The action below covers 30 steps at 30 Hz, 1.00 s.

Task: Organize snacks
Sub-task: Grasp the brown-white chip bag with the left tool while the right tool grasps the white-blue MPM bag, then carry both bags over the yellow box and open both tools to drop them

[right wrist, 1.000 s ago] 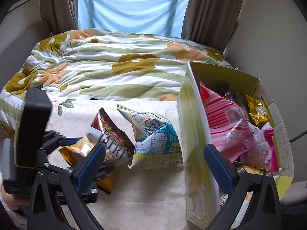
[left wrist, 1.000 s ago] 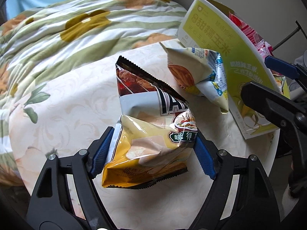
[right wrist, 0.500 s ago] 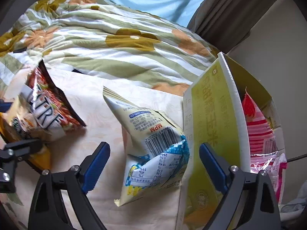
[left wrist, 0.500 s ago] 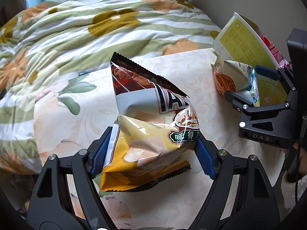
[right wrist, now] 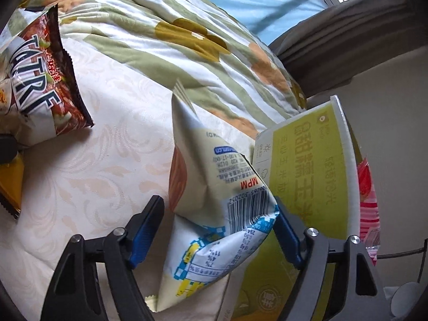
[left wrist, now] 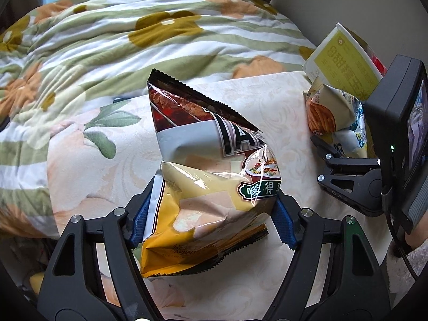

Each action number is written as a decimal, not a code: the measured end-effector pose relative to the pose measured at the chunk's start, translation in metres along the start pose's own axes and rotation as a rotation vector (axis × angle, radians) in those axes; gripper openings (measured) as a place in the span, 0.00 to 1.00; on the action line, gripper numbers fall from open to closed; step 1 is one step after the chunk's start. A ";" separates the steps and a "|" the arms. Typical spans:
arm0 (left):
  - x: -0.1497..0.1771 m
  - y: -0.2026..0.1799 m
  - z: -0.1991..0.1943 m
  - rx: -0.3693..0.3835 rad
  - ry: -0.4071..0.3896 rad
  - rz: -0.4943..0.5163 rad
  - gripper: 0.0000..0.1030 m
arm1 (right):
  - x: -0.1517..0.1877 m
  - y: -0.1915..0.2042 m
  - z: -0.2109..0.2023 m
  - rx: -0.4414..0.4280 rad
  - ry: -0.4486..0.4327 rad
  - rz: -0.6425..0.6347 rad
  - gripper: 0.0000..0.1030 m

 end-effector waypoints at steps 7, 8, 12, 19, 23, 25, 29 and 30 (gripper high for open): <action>0.002 0.004 -0.005 0.018 -0.011 -0.028 0.53 | 0.003 -0.007 0.000 -0.041 0.003 0.077 0.50; 0.001 0.004 -0.006 0.011 -0.012 -0.027 0.53 | 0.003 -0.009 -0.003 -0.058 -0.003 0.093 0.49; 0.000 0.002 -0.015 0.010 -0.028 -0.029 0.52 | 0.005 -0.012 -0.017 -0.130 -0.022 0.157 0.43; -0.019 -0.014 -0.071 -0.020 -0.108 -0.018 0.52 | 0.004 -0.030 -0.076 -0.320 -0.120 0.320 0.43; -0.036 -0.041 -0.112 -0.031 -0.162 0.000 0.52 | 0.008 -0.064 -0.125 -0.411 -0.206 0.406 0.43; -0.047 -0.063 -0.130 -0.022 -0.196 0.015 0.52 | 0.015 -0.089 -0.144 -0.428 -0.239 0.438 0.43; -0.070 -0.117 -0.150 0.019 -0.238 0.052 0.53 | 0.036 -0.141 -0.165 -0.417 -0.279 0.491 0.43; -0.076 -0.133 -0.151 0.033 -0.242 0.066 0.53 | 0.044 -0.156 -0.168 -0.406 -0.290 0.501 0.43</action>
Point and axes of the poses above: each gripper's, at about its wrist camera, not at the fingertips, and z roughly the way its jaws point, y to its left, x to its underside, the point moved 8 cm from there along z, roughly the way its jaws point, and after that the axes turned 1 degree about y, right-handed, at the moved point
